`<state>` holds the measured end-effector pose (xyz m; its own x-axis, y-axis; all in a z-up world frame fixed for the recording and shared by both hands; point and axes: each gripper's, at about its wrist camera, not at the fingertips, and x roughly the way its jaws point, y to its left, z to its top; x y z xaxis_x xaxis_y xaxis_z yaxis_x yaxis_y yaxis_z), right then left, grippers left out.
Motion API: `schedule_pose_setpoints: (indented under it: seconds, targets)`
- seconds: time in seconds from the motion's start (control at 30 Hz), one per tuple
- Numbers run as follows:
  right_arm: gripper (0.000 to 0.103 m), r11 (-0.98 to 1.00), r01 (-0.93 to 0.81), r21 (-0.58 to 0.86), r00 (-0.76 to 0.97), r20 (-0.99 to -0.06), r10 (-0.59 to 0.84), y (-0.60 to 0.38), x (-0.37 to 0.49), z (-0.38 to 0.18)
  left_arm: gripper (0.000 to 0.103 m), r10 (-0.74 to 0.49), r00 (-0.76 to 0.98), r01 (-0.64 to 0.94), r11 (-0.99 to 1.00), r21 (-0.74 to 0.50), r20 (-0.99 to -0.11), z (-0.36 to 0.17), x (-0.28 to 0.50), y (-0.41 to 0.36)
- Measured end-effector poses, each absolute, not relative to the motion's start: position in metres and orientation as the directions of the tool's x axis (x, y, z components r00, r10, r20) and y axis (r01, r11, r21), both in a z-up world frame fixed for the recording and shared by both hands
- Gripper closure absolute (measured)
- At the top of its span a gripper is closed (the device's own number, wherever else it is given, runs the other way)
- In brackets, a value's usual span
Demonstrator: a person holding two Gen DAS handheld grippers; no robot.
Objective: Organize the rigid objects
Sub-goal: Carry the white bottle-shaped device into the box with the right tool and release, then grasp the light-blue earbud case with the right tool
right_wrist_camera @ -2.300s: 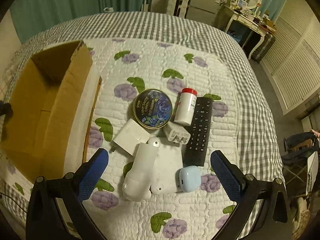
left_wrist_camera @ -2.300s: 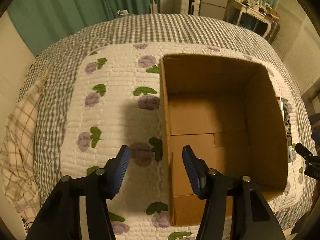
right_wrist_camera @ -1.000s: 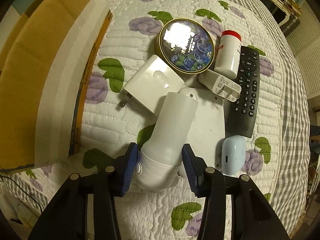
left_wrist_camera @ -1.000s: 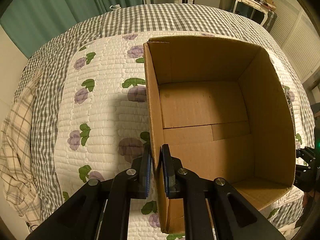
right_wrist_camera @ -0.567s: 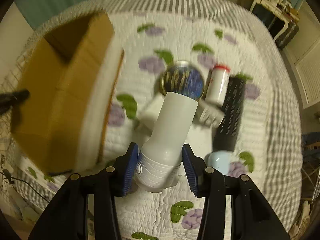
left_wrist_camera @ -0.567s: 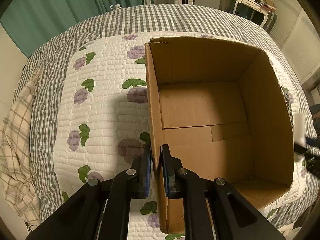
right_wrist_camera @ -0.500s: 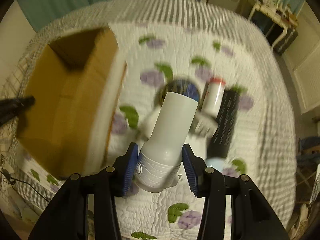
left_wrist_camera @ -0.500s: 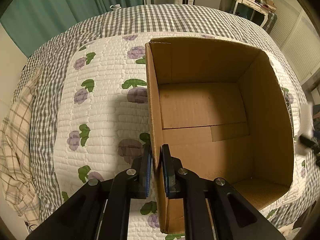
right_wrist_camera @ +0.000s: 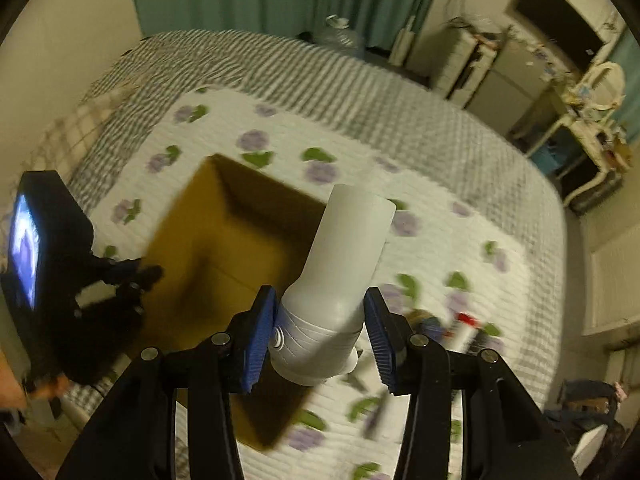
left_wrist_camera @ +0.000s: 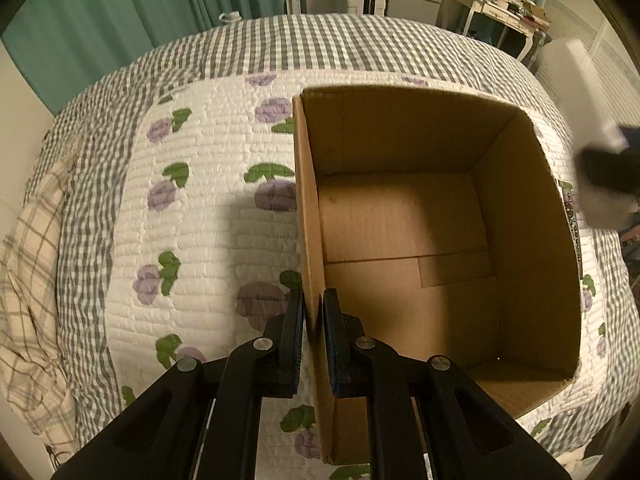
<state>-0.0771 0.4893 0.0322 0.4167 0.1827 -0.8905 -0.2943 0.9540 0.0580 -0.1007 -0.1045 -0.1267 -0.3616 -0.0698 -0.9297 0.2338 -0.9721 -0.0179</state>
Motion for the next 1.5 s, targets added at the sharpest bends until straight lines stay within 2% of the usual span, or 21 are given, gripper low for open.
schedule_pose_setpoints:
  seconds: [0.17,0.3,0.57,0.6,0.67,0.73,0.87,1.0,1.1,1.3,1.4,1.5]
  targets:
    - [0.058,0.941,-0.315,0.121,0.339,-0.912,0.231,0.519,-0.071,-0.020,0.093,-0.064,-0.362,0.236,-0.971,-0.025,-0.930,-0.126,-0.102,-0.106]
    - [0.058,0.945,-0.307,0.111,0.294,-0.934,0.205,0.530,-0.070,-0.055,0.093,-0.046,-0.364,0.244,-0.969,-0.047,-0.930,-0.127,-0.101,-0.110]
    - [0.057,0.940,-0.308,0.146,0.283,-0.929,0.237,0.528,-0.072,-0.056,0.093,-0.036,-0.361,0.252,-0.966,-0.061,-0.932,-0.129,-0.102,-0.114]
    - [0.055,0.943,-0.297,0.149,0.288,-0.928,0.238,0.524,-0.073,-0.054,0.093,-0.034,-0.361,0.252,-0.966,-0.062,-0.932,-0.129,-0.102,-0.114]
    - [0.035,0.944,-0.290,0.157,0.300,-0.922,0.245,0.518,-0.076,-0.046,0.093,-0.026,-0.358,0.255,-0.964,-0.071,-0.933,-0.130,-0.102,-0.115]
    - [0.032,0.943,-0.276,0.187,0.310,-0.911,0.271,0.505,-0.081,-0.032,0.093,-0.029,-0.354,0.257,-0.964,-0.068,-0.935,-0.130,-0.102,-0.115]
    - [0.032,0.933,-0.268,0.241,0.349,-0.878,0.327,0.473,-0.089,0.002,0.093,-0.022,-0.351,0.266,-0.961,-0.077,-0.936,-0.130,-0.102,-0.116]
    - [0.031,0.950,-0.229,0.212,0.443,-0.847,0.296,0.424,-0.090,0.037,0.093,-0.023,-0.347,0.271,-0.960,-0.076,-0.938,-0.131,-0.102,-0.117]
    - [0.031,0.969,-0.146,0.202,0.481,-0.841,0.248,0.375,-0.086,0.042,0.093,-0.027,-0.341,0.273,-0.959,-0.071,-0.940,-0.131,-0.103,-0.117]
    - [0.032,0.992,0.003,0.129,0.417,-0.901,0.116,0.303,-0.079,-0.016,0.093,-0.031,-0.338,0.273,-0.960,-0.066,-0.941,-0.131,-0.104,-0.116]
    - [0.047,0.991,0.046,0.125,0.349,-0.932,0.101,0.279,-0.080,-0.050,0.093,-0.037,-0.339,0.274,-0.960,-0.061,-0.940,-0.131,-0.103,-0.115]
    - [0.049,0.989,0.076,0.129,0.296,-0.950,0.101,0.262,-0.087,-0.079,0.093,-0.043,-0.338,0.274,-0.960,-0.054,-0.940,-0.131,-0.103,-0.115]
